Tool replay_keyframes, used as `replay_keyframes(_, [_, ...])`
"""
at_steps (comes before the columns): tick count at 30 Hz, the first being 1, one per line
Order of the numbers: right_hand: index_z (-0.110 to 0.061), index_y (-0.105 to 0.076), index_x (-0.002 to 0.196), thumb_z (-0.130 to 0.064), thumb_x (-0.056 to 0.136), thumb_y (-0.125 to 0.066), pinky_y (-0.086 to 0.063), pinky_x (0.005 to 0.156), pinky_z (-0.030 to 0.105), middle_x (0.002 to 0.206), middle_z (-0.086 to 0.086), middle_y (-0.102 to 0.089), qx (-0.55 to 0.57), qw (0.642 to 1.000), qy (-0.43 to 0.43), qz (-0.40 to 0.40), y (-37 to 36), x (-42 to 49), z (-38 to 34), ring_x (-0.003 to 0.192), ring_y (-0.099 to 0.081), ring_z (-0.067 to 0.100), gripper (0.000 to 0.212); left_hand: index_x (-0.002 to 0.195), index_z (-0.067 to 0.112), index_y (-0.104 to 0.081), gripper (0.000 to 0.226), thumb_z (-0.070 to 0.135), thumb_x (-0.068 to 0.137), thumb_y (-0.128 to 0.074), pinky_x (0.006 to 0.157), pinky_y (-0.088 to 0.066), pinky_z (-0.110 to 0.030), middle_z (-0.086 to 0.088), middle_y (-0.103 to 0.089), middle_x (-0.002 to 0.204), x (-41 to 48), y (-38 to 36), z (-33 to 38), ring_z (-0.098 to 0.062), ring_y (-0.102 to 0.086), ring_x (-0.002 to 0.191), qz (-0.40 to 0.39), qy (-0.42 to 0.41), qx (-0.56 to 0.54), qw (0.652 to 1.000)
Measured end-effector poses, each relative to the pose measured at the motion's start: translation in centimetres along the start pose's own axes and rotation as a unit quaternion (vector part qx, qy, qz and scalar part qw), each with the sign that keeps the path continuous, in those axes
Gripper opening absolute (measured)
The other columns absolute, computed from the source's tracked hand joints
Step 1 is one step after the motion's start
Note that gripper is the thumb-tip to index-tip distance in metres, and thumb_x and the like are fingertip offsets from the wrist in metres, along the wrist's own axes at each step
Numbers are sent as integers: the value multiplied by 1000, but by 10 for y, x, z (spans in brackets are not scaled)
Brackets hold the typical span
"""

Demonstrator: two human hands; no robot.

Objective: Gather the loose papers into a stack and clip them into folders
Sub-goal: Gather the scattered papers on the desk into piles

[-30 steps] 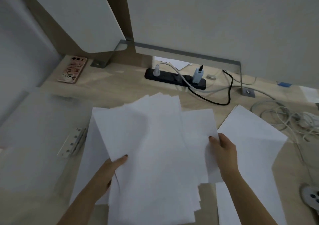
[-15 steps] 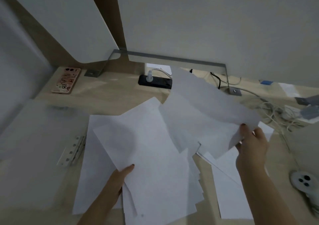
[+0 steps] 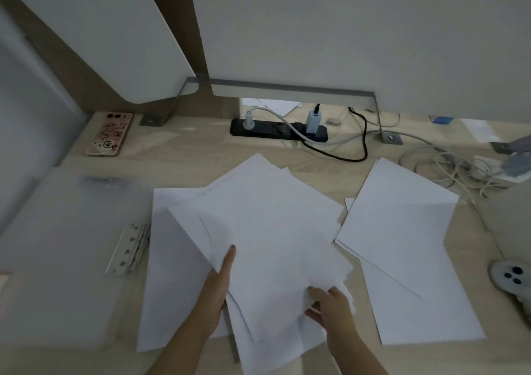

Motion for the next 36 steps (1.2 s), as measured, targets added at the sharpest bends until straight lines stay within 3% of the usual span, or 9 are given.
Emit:
replay_keyframes(3, [1,-56,85,-3,81,-63,-54,65,30,81,18,-60,-61,993,-37,-98,-18,-8,9,72,-59,27,9,126,12,-52,51,17,78,-71,101,-42,-38,-10,-60,125,-5,3,10,-25,-58,106,10,-56,31,998])
replay_keyframes(5, [7,-56,92,-5,76,-68,-48,64,29,80,14,-55,-56,996,14,-60,-4,-2,-8,70,-53,24,24,127,6,-50,43,2,86,-60,93,-41,-32,-9,-59,117,-8,3,21,-23,-55,99,27,-85,29,996])
replay_keyframes(9, [-9,-35,138,-17,84,-65,-37,91,33,128,9,-49,-95,989,111,17,29,8,-59,116,-49,25,62,126,10,-51,40,3,88,-57,89,-39,-29,-4,-58,109,-28,8,53,-20,-54,99,25,-165,51,985])
replay_keyframes(15, [-31,-21,147,-63,56,-75,-29,109,32,141,-8,-44,-129,964,160,-167,-7,7,-116,132,-41,14,111,107,32,-59,36,27,74,-72,82,-47,-24,9,-70,105,-61,15,95,-9,-64,99,-80,-214,90,969])
replay_keyframes(23, [-19,-65,112,-56,46,-83,-53,80,21,115,-2,-69,-116,910,251,-310,-41,-40,-182,108,-64,15,78,80,32,-77,33,43,50,-85,75,-55,-16,9,-75,88,-86,23,162,-5,-70,87,-102,-322,75,938])
replay_keyframes(25, [-16,-66,112,-43,55,-84,-53,81,20,117,3,-69,-92,903,269,-323,-44,-52,-196,109,-64,19,66,83,24,-75,14,13,74,-73,72,-55,-15,10,-75,87,-86,21,172,-6,-70,86,-96,-328,66,937])
replay_keyframes(27, [-14,-63,117,-31,62,-83,-53,82,22,117,5,-68,-79,896,299,-319,-45,-64,-210,109,-64,20,61,91,26,-69,27,1,82,-62,69,-53,-10,14,-75,87,-87,12,178,-2,-69,86,-105,-336,81,933])
replay_keyframes(33, [-22,-66,111,-29,53,-86,-54,81,24,113,3,-70,-50,886,356,-294,-39,-83,-235,104,-66,17,63,77,36,-75,20,19,67,-71,76,-52,-17,16,-74,85,-84,-9,187,-1,-68,86,-131,-336,144,922])
replay_keyframes(36, [-22,-63,114,-18,68,-77,-55,86,29,114,1,-69,-56,893,338,-292,-38,-76,-225,106,-65,18,48,80,29,-73,22,24,58,-73,64,-52,-11,15,-75,81,-81,-6,188,-1,-69,79,-102,-345,79,930])
Point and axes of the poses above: each hand's wrist, its own x-axis towards the middle knuckle, its own y-axis out of the back of the hand, z = x × y, the point moved 10 cm from there along x, towards the middle knuckle
